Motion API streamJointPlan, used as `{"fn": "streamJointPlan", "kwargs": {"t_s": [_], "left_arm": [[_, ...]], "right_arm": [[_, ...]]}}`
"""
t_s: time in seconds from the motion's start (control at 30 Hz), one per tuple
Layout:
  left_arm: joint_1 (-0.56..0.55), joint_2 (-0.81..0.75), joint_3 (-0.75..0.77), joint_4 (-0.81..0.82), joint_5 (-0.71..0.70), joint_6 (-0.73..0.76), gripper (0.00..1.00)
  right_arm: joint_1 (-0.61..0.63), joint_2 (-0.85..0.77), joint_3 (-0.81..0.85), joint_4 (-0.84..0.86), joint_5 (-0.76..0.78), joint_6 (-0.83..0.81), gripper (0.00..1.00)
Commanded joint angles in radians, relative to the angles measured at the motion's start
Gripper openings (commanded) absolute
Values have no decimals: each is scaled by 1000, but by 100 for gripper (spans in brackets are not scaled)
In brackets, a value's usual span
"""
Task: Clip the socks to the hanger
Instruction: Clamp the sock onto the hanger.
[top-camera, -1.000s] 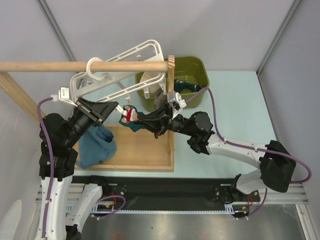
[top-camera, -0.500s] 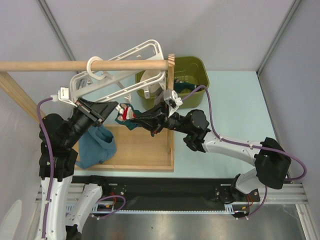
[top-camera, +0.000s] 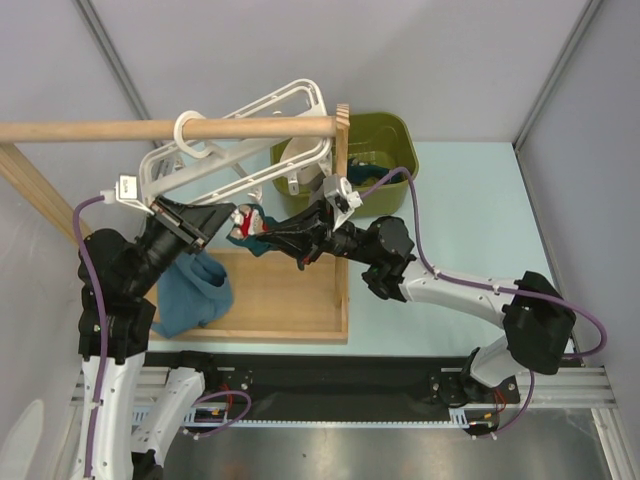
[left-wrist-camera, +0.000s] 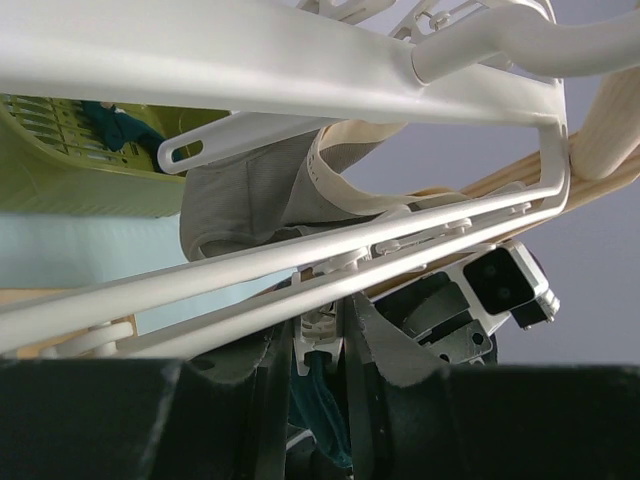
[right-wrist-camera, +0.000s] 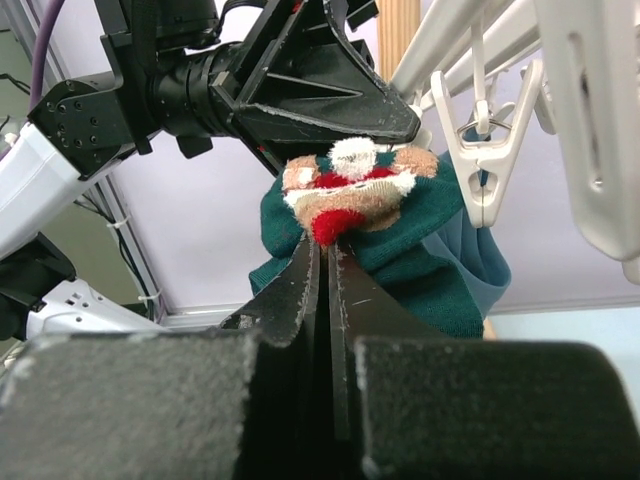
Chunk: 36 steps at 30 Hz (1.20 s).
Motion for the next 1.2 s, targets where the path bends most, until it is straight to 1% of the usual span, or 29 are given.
{"fn": "streamJointPlan", "kwargs": {"t_s": [0.0,0.1,0.13,0.23,0.27,0.3,0.33,0.4,0.43,0.5,0.53,0.63,0.77,0.83,0.87,1.0,1.1,1.17], "left_arm": [[-15,2,-27,-90,113,-6,1],[-13,1,-27,-93,108,-4,18],[-13,1,-25,-95,107,-4,27],[-13,-3,-24,-103,98,-3,40],[-13,-4,-24,-106,96,-1,47],[-13,-6,-24,-107,95,-1,51],[-13,-4,-22,-110,92,0,58],[-13,-9,-22,-109,92,3,61],[-13,-10,-19,-115,88,5,65],[-13,-13,-16,-123,81,11,70],[-13,-19,-10,-135,78,14,75],[-13,-32,11,-171,47,35,82],[-11,-45,42,-205,13,57,87],[-13,-55,59,-216,7,66,97],[-11,-62,67,-222,0,74,99],[-13,-104,113,-261,-75,115,100],[-11,-125,133,-267,-96,123,99],[-13,-125,174,-291,-132,137,100]], "right_arm": [[6,19,48,40,5,22,0],[6,28,51,46,4,28,0],[6,32,52,46,1,28,0],[4,36,58,48,1,27,0],[4,36,58,46,1,30,0],[4,38,58,46,1,30,0],[3,38,60,45,-1,33,0],[3,41,61,42,-2,31,0],[3,44,61,40,-2,31,0],[1,47,63,35,-10,33,0],[1,51,64,29,-13,34,0],[3,55,69,19,-16,34,0],[1,52,58,11,-12,36,0],[1,47,52,8,-15,34,0],[1,44,48,9,-16,34,0],[3,35,37,-1,-15,31,0],[3,45,49,-8,-16,37,0],[6,47,52,-12,-19,37,0]]}}
